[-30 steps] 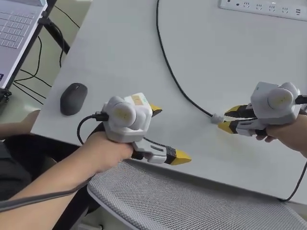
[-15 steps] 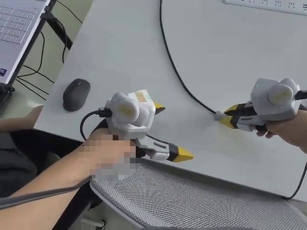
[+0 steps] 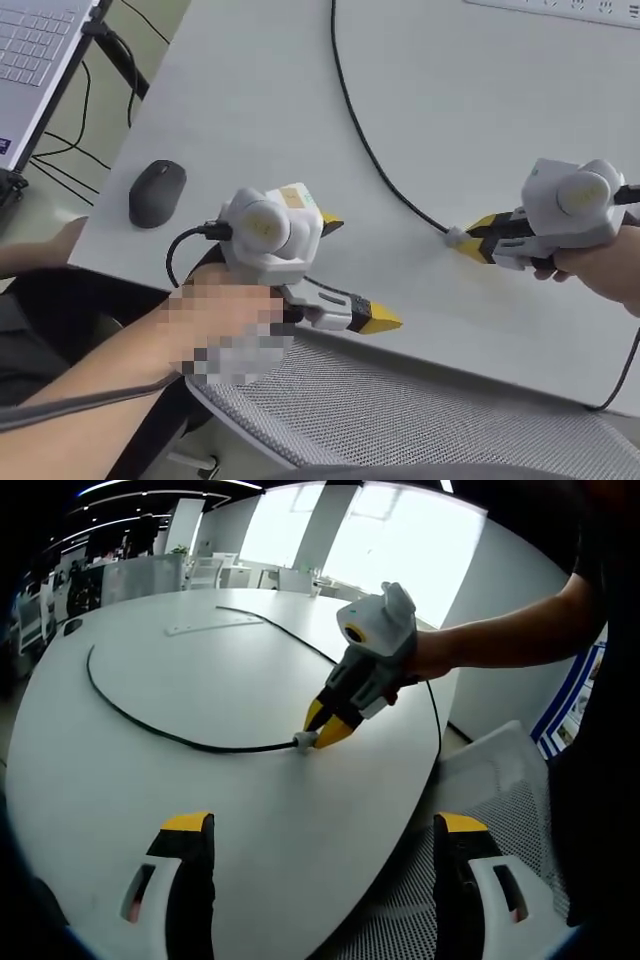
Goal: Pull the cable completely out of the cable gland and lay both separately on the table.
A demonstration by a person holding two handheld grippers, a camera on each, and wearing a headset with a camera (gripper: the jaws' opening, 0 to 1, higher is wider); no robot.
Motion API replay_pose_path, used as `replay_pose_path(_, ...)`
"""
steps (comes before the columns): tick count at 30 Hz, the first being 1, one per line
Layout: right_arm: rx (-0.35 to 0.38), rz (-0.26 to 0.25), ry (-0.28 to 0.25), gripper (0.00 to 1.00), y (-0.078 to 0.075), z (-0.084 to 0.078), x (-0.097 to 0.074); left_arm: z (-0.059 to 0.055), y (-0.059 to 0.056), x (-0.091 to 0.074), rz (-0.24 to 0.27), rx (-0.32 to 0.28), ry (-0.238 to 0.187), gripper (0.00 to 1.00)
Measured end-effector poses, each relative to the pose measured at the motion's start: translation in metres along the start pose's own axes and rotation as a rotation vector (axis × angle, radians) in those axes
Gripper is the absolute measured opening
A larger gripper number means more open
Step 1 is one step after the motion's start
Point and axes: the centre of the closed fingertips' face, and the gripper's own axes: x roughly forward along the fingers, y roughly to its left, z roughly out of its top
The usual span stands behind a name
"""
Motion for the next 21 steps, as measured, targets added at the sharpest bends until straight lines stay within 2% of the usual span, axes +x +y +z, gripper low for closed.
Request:
replay_pose_path(4,0.023,0.003,-0.012,0.07,0.003,0.003,-0.004,0.003,-0.001,0.001,-0.007,0.008,-0.002,0.9)
replay_pose_path(12,0.065,0.033,-0.019,0.07,0.019,0.005,-0.013,0.015,-0.003,0.004,-0.021,0.035,-0.01,0.9)
replay_pose_path(21,0.076,0.035,-0.034,0.07,0.037,0.01,-0.026,0.027,-0.009,0.006,-0.049,0.081,-0.01,0.9)
